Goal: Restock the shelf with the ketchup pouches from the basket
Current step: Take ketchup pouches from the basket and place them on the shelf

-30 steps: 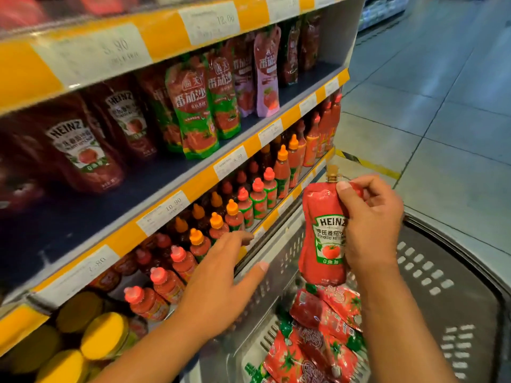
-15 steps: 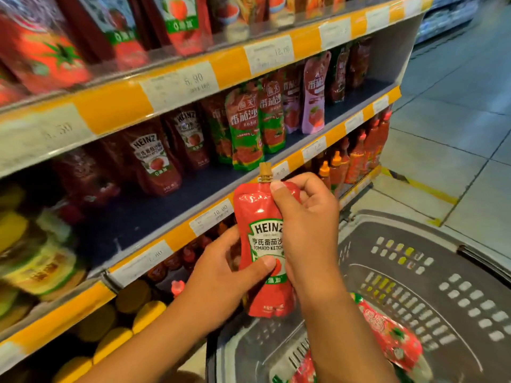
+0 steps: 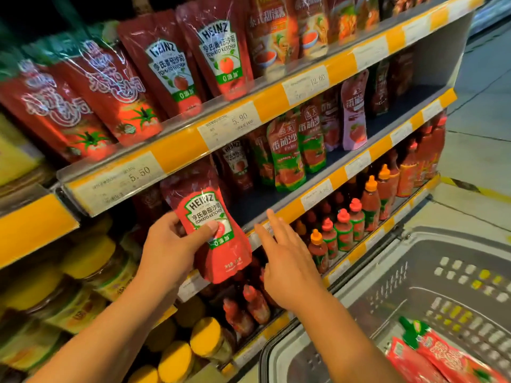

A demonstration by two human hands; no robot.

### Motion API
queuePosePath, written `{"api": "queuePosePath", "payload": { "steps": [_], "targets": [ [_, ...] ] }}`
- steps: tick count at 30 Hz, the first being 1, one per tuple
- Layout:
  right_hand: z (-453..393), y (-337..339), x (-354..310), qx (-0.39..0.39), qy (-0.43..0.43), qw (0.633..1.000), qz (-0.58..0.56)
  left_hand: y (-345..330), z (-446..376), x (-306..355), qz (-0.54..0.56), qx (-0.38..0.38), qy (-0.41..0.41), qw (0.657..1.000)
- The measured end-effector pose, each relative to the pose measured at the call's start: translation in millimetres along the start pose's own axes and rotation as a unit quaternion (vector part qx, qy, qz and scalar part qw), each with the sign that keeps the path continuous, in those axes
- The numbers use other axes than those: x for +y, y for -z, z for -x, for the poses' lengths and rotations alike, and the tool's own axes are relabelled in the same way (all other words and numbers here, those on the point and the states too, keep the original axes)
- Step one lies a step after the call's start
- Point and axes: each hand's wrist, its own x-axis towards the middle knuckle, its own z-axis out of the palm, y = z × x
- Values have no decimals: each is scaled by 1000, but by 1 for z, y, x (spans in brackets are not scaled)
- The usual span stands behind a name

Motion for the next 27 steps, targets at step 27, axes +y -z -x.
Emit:
{"api": "queuePosePath", "payload": {
  "steps": [27],
  "targets": [
    [0,-6,-1,13,8,999,33,-101,-117,11,-171,143,1,975]
  ]
}}
